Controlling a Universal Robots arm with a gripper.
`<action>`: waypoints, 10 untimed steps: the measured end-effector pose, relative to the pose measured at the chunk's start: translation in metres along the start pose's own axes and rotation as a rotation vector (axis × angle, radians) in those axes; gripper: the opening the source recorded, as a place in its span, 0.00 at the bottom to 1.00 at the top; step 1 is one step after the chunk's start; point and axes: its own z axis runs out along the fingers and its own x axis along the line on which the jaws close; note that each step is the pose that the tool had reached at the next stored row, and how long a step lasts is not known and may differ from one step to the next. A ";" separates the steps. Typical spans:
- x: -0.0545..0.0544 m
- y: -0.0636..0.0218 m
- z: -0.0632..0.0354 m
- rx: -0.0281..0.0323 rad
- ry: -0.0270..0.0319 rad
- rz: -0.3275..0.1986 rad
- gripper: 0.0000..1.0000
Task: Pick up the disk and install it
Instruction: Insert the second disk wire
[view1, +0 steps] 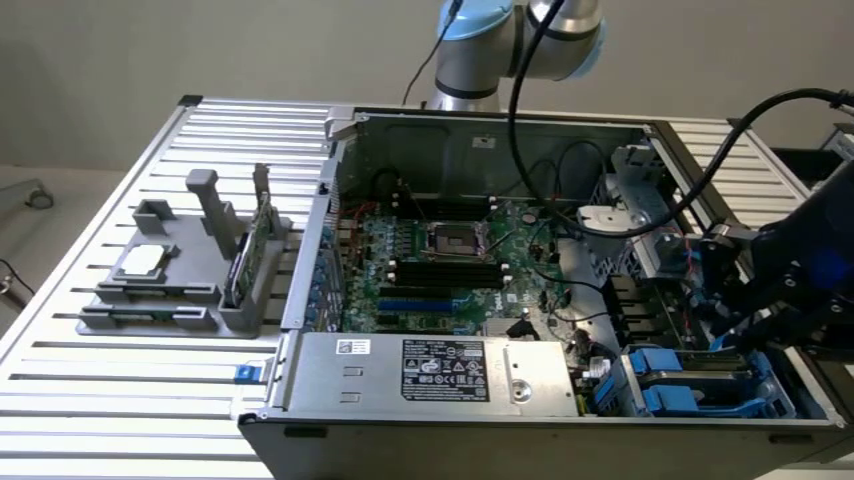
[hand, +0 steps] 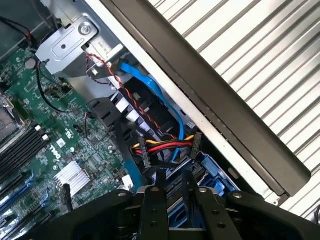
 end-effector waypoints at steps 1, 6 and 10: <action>0.000 0.0004 0.0002 -0.0010 -0.0005 0.006 0.27; -0.003 0.0027 0.0015 -0.0099 0.0016 0.032 0.27; -0.006 0.0049 0.0043 -0.0185 0.0051 0.050 0.27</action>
